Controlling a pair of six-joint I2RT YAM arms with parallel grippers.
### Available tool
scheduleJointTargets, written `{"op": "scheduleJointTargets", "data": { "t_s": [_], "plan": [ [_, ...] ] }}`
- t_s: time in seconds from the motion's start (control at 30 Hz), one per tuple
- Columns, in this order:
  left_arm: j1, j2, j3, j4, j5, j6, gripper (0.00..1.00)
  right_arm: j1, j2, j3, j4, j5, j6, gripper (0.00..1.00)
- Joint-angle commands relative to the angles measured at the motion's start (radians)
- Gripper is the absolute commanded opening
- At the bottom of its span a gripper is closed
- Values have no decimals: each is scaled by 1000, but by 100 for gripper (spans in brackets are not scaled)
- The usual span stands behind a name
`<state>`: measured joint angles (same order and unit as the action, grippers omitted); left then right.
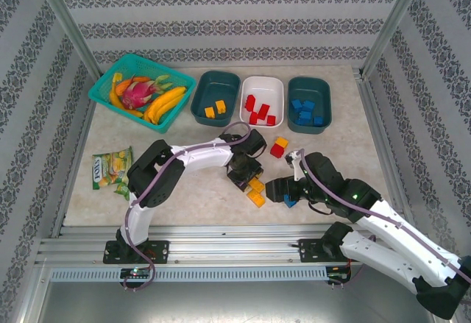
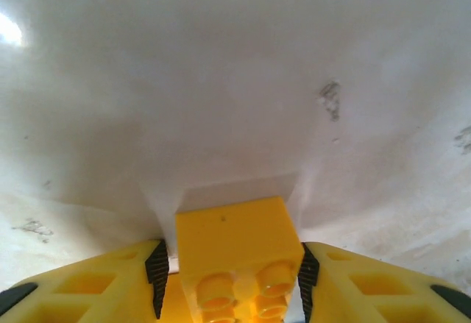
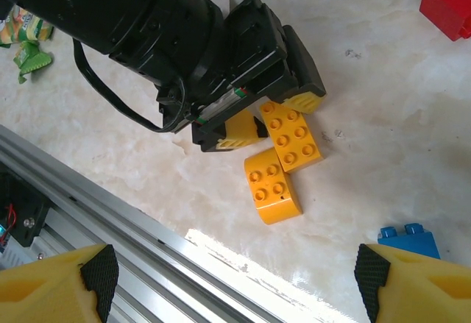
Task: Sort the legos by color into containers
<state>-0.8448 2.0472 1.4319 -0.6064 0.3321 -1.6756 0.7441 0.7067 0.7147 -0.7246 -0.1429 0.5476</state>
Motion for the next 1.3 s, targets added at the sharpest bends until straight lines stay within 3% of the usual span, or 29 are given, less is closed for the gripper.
{"op": "scheduleJointTargets", "data": {
  "t_s": [0.0,0.07,0.17,0.4,0.67,0.77,0.93,1.27],
  "plan": [
    [-26,30,3,34,-25,-35,44,9,-8,-14,4,9,3,85],
    [-26,29,3,43,-38,-34,35,10,-12,-21,3,-3,2,85],
    [-27,21,11,44,-65,-29,30,10,-22,-32,2,-11,6,84],
    [8,-92,83,-89,-210,71,28,9,3,36,51,-40,-24,85],
    [227,-174,187,-135,-271,336,27,-41,137,98,381,-50,0,86],
    [309,-112,325,-162,-276,495,27,-81,223,105,524,-69,42,87],
    [418,70,579,-171,-281,687,26,-152,396,220,556,-113,62,87],
    [523,487,1047,-35,-164,780,26,-225,609,362,598,-164,123,87]
  ]
}}
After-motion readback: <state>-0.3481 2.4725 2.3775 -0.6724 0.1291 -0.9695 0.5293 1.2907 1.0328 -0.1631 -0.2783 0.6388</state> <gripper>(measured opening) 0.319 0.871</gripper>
